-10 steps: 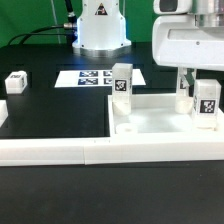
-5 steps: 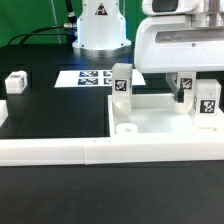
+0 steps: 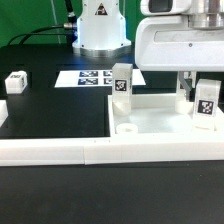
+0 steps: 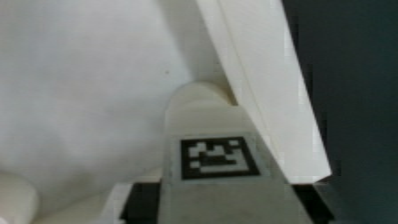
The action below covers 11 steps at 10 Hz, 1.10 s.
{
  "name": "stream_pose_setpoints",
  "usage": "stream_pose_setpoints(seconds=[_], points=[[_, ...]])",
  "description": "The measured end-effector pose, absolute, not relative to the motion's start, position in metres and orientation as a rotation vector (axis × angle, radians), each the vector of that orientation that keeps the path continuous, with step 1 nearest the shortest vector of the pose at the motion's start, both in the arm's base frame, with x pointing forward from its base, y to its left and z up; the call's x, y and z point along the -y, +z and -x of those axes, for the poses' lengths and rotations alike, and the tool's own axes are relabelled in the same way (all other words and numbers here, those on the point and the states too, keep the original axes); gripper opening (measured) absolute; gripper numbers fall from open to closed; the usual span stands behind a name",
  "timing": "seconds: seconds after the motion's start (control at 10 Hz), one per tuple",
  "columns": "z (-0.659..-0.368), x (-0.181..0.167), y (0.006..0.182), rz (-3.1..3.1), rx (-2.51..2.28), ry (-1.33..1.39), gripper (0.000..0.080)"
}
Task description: Assemble square table
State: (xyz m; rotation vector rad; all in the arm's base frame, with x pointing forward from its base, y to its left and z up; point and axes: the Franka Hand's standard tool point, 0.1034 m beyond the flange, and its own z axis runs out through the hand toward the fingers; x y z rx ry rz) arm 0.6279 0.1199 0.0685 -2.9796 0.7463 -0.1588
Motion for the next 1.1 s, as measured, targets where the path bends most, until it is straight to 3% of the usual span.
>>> stream_pose_setpoints(seconds=[0.5, 1.0, 1.1], points=[[-0.6281, -0.1168, 0.0669, 2.444, -1.767, -0.084, 0.0288], [-0.6263, -0.1226, 0.0652, 1.910, -2.213, -0.050, 0.0291], [-0.6261, -0.1229, 0.0648, 1.949, -2.180, -0.055, 0.0371]])
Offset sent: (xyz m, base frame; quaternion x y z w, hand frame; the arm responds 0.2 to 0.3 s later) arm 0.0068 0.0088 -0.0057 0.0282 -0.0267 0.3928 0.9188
